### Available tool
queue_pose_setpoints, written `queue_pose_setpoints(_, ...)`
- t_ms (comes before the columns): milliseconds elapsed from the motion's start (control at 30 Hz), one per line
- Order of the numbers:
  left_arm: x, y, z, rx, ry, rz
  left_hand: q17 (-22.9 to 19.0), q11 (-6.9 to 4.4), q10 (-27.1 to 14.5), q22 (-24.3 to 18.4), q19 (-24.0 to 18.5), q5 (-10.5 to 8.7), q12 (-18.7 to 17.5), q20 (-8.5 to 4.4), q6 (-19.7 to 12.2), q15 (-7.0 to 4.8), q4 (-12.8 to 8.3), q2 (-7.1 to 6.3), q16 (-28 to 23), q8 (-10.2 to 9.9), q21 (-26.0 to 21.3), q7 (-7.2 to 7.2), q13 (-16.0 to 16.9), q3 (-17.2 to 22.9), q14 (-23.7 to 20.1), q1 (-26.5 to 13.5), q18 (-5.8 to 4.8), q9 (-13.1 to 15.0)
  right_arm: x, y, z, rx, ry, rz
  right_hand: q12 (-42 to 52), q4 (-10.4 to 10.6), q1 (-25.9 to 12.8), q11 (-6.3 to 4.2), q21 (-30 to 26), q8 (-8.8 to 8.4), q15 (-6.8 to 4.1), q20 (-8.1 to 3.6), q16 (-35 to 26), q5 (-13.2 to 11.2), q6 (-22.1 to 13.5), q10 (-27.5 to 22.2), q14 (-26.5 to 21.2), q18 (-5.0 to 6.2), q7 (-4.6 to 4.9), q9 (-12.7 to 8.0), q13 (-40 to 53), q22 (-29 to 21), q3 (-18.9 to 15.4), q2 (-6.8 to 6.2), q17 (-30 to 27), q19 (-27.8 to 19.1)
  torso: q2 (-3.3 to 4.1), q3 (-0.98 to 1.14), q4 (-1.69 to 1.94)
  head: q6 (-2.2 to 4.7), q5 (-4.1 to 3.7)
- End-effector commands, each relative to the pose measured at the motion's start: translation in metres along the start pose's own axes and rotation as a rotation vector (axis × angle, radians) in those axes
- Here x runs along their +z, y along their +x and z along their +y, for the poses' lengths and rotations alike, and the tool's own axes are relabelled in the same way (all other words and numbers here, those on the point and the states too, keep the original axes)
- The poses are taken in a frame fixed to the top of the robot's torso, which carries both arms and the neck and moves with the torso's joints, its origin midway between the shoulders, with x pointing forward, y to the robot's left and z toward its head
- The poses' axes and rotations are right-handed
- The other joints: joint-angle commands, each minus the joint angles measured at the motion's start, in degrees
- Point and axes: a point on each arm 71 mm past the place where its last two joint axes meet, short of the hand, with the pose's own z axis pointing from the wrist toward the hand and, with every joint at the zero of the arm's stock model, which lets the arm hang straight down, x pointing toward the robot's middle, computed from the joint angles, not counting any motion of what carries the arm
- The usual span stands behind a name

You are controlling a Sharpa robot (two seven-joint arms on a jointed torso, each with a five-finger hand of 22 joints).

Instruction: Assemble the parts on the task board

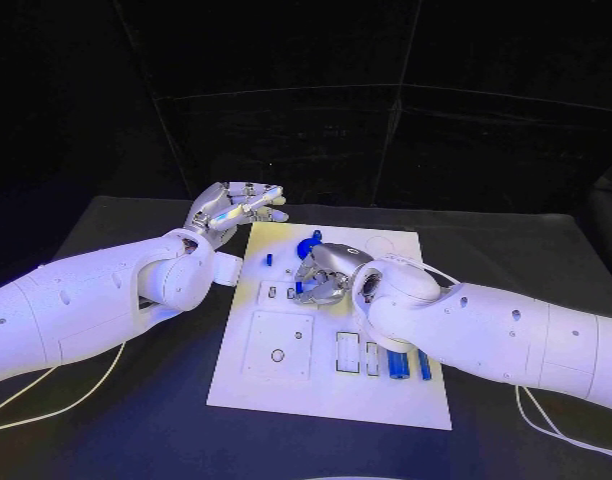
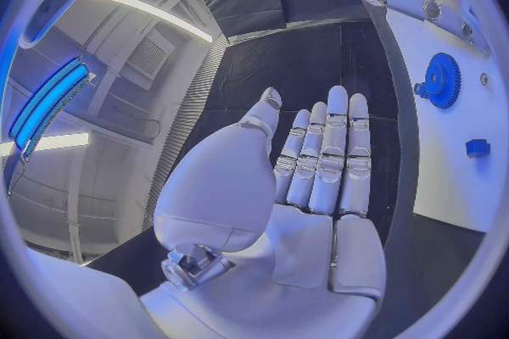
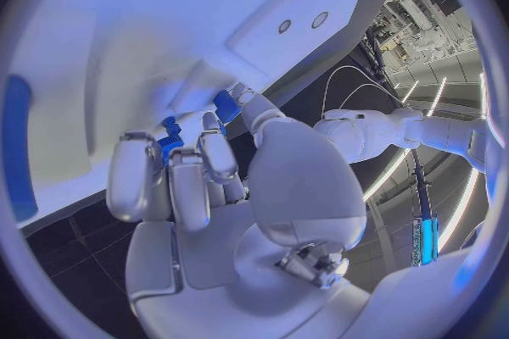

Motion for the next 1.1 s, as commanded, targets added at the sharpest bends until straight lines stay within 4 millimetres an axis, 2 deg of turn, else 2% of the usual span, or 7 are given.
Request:
queue_pose_setpoints(33, 0.001, 0.001, -0.001, -0.008, 0.006, 0.011, 0.1, 0.02, 0.51, -0.14, 0.41, -0.03, -0.26, 0.02, 0.43, 0.13, -0.2, 0.27, -0.27, -0.33, -0.21, 0.11, -0.03, -0.17, 0.3, -0.21, 0.85, -0.01, -0.001, -0.005, 0.001, 0.014, 0.0, -0.057, -0.53, 0.6, -0.66, 0.09, -0.23, -0.25, 0.49, 0.43, -0.22, -0.4, -1.47, -0.7, 3.91, -0.6, 0.25, -0.08, -0.42, -0.1, -1.44, -0.17, 4.67, -0.09, 0.01, 0.01, -0.02, -0.03, -0.01)
queue_pose_setpoints(333, 0.001, -0.001, 0.0, 0.006, -0.006, 0.003, 0.25, -0.19, 1.08, -0.23, 0.68, -0.01, -0.24, -0.07, 0.86, -0.05, -0.55, 0.5, -0.34, -0.31, -0.23, -0.11, 0.04, -0.08, 0.74, 0.12, 0.89, 0.04, -0.012, -0.015, 0.005, 0.064, -0.115, -0.199, -0.58, 1.99, 0.1, 0.62, -0.2, -0.02, 0.98, 0.91, -0.26, -0.14, -3.8, -1.1, 3.88, -0.6, 0.82, 0.0, -0.83, -0.06, -5.04, -0.58, 4.59, -0.05, -0.05, 0.1, -0.02, 0.05, 0.07)
queue_pose_setpoints(600, -0.003, -0.005, 0.006, 0.156, -0.116, 0.05, 8.69, -5.95, 13.55, 3.25, 15.5, 0.2, 3.68, -6.49, 6.7, -6.43, -0.21, 0.64, 11.89, 1.21, 8.07, -4.74, 2.24, -0.76, 18.96, -1.15, 0.94, 0.77, -0.041, -0.037, -0.011, 0.178, -0.267, -0.21, -0.37, 2.89, 2.69, 0.72, -0.44, 1.01, 1.14, 1.19, -0.51, -0.79, -3.85, -1.25, 3.72, -0.46, 0.84, 0.31, -0.96, -0.65, -7.53, 0.82, 4.03, -0.41, -0.3, 0.05, -0.02, 0.27, 0.23)
queue_pose_setpoints(667, -0.005, -0.005, 0.01, 0.204, -0.18, 0.085, 15.56, -6.71, 15.83, 4.2, 18.0, 0.2, 4.49, -7.5, 7.3, -7.35, 0.35, 0.69, 20.0, 1.06, 9.97, -5.49, 3.15, -1.1, 19.39, -1.97, 0.77, 0.86, -0.049, -0.046, -0.02, 0.223, -0.264, -0.198, -0.88, 2.62, 3.53, 0.56, -0.76, 1.29, 1.01, 1.09, -0.79, 0.01, -3.46, -1.7, 3.57, -0.32, 0.71, 0.35, -1.53, -1.37, -7.54, 1.33, 3.43, -0.78, -0.47, 0.12, -0.1, 0.31, 0.4)
queue_pose_setpoints(867, -0.012, -0.001, 0.018, 0.418, -0.393, 0.235, 65.58, -8.0, 19.11, 15.73, 26.56, 0.35, 14.8, -9.98, 6.07, -8.93, 4.27, 0.76, 68.98, 3.3, 25.04, -6.96, 12.13, -3.88, 21.16, -7.22, -0.26, 2.83, -0.076, -0.074, -0.053, 0.336, -0.202, -0.221, -1.34, 2.29, 4.58, 0.38, -1.11, 1.52, 0.82, 0.88, -1.07, 1.99, -3.28, -2.07, 3.45, -0.21, 0.55, 0.27, -2.08, -2.03, -7.76, 2.2, 2.94, -1.12, -1.62, 0.44, -0.42, -0.05, 0.82)
queue_pose_setpoints(1000, -0.014, 0.001, 0.019, 0.54, -0.507, 0.301, 74.16, -7.99, 15.88, 40.97, 30.14, -0.11, 22.79, -10.56, 5.23, -9.14, 6.5, 2.21, 75.32, 6.52, 45.0, -7.36, 19.39, -4.63, 21.47, -8.75, -3.26, 4.87, -0.087, -0.086, -0.067, 0.366, -0.166, -0.244, -1.34, 2.26, 4.64, 0.36, -1.15, 1.56, 0.8, 0.86, -1.13, 2.18, -3.23, -2.06, 3.43, -0.19, 0.54, 0.27, -2.08, -2.12, -7.81, 2.26, 2.82, -1.16, -2.3, 0.74, -0.62, -0.35, 1.09)
queue_pose_setpoints(1100, -0.015, 0.003, 0.019, 0.663, -0.602, 0.35, 74.75, -8.24, 11.82, 44.4, 29.65, 0.07, 29.54, -10.24, 3.24, -9.31, 8.26, 2.23, 75.75, 9.45, 48.25, -7.61, 25.5, -6.27, 21.29, -9.41, -3.59, 6.76, -0.094, -0.096, -0.079, 0.383, -0.136, -0.262, -1.33, 2.2, 4.77, 0.32, -1.2, 1.63, 0.77, 0.83, -1.18, 2.49, -3.14, -2.03, 3.42, -0.18, 0.5, 0.27, -2.09, -2.21, -7.9, 2.35, 2.76, -1.19, -2.76, 0.99, -0.65, -0.5, 1.19)
